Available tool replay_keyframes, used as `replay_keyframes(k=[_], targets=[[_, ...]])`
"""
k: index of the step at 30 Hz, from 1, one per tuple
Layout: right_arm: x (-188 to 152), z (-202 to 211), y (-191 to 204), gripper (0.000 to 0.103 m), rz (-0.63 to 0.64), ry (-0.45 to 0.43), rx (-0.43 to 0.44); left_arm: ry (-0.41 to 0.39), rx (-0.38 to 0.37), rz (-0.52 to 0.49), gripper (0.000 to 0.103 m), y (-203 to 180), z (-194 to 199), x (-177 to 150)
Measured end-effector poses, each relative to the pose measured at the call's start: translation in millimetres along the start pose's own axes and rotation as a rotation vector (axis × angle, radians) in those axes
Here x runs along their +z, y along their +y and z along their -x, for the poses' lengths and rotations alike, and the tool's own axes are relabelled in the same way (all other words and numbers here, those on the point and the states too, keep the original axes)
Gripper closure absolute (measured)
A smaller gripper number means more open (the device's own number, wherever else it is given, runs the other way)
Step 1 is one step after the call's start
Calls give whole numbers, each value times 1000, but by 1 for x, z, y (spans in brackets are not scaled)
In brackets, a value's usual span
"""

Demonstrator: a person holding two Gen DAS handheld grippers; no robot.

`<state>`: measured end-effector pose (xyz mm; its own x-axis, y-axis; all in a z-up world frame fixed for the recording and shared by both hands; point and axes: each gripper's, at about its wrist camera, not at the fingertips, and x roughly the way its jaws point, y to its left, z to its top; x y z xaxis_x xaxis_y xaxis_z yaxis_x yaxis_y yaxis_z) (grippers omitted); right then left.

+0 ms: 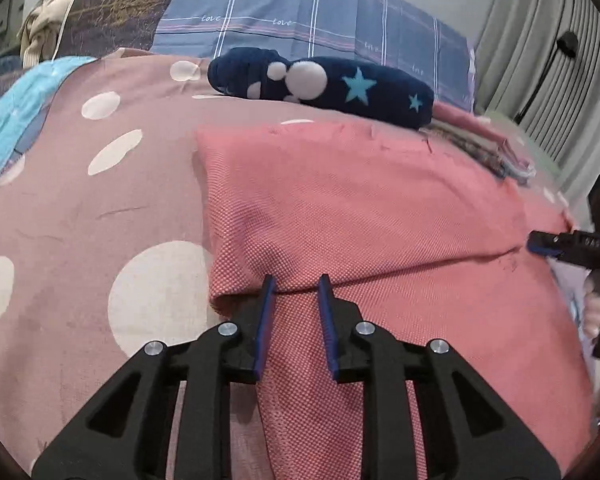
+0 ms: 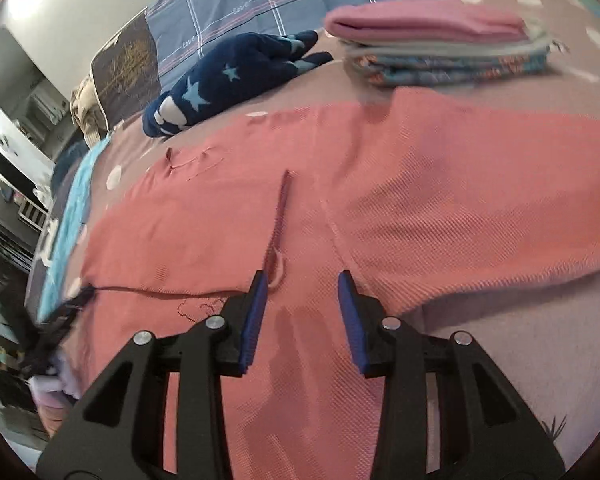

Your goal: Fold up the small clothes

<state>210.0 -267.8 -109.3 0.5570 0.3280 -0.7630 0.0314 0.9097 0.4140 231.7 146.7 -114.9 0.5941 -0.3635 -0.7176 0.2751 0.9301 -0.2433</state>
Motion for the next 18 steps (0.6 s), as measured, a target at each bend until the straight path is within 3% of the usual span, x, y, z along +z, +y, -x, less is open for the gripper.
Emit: replay_keyframes(k=[4, 5, 6, 7, 8, 11, 13, 15, 17, 18], targets=[[4, -19, 24, 45, 48, 33, 22, -10, -25, 13, 78, 4, 4, 0], [4, -26, 30, 45, 72, 36, 1, -19, -40, 34, 78, 10, 8, 1], [5, -31, 34, 51, 92, 30, -27, -39, -44, 66, 78, 18, 15, 3], [7, -34, 42, 95, 128, 17, -84, -60, -39, 88, 78, 24, 20, 5], [7, -30, 46, 99, 141, 7, -119, -90, -26, 112, 76, 28, 25, 7], [4, 0, 51, 99, 154, -77, -168, -158, 67, 186, 64, 46, 38, 7], [4, 3, 52, 97, 219, -101, -276, -119, 65, 210, 64, 53, 27, 6], [5, -7, 45, 93, 245, -63, -317, -81, 49, 216, 64, 54, 19, 5], [0, -14, 36, 80, 195, -29, -304, -76, 33, 203, 64, 50, 17, 6], [-2, -11, 34, 80, 178, -37, -287, -87, 15, 197, 64, 48, 18, 7]])
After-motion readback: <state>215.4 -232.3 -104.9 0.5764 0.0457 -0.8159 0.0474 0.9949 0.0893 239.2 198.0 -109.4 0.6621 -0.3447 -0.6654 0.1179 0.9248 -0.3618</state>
